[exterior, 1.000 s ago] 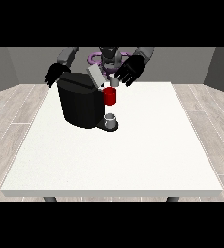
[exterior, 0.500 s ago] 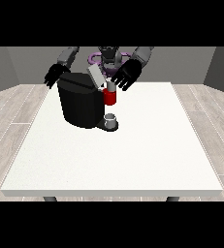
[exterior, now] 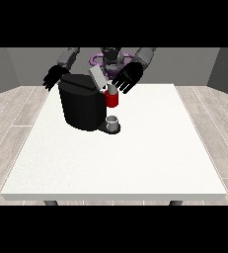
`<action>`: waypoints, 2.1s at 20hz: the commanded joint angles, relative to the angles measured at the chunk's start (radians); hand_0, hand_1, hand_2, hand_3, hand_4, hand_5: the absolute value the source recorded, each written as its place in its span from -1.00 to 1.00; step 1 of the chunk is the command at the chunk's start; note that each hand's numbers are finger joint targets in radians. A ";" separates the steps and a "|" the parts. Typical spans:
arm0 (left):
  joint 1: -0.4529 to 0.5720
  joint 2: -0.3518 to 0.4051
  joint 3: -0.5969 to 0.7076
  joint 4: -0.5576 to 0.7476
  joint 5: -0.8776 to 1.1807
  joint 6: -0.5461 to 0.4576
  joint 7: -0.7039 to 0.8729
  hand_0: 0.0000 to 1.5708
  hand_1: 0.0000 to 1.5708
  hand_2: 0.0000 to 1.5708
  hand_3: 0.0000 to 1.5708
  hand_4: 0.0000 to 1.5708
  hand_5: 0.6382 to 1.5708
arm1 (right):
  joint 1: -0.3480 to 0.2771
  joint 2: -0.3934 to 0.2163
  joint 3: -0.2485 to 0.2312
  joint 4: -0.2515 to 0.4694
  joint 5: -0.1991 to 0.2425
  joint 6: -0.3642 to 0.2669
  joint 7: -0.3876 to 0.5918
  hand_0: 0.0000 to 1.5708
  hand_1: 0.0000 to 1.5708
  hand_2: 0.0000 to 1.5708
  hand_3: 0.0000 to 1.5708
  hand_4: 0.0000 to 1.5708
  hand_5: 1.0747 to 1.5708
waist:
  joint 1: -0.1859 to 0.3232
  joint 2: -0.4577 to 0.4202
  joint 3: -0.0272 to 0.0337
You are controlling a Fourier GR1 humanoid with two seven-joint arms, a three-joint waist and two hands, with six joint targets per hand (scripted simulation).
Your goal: Insert the coffee pod into the coffee machine and close the lid
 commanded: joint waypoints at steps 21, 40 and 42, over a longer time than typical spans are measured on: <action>0.017 -0.024 -0.013 0.015 -0.032 -0.018 0.001 0.44 0.44 0.49 0.27 -0.42 1.00 | 0.018 0.033 0.015 0.017 0.019 -0.037 -0.028 -1.00 -1.00 -1.00 -1.00 -0.48 1.00 | 0.021 0.007 -0.0001; 0.000 0.021 -0.069 0.020 -0.112 -0.071 -0.043 -1.00 -1.00 -1.00 -1.00 -1.00 1.00 | -0.054 -0.020 -0.028 0.025 0.000 -0.038 0.021 -1.00 -1.00 -1.00 -1.00 -0.54 1.00 | 0.023 0.022 -0.0001; -0.027 0.025 -0.059 0.027 -0.112 -0.086 -0.011 -1.00 -1.00 -1.00 -1.00 -1.00 1.00 | -0.025 0.003 -0.008 0.022 -0.007 -0.024 -0.001 -1.00 -1.00 -1.00 -1.00 -0.57 1.00 | -0.002 0.006 0.0000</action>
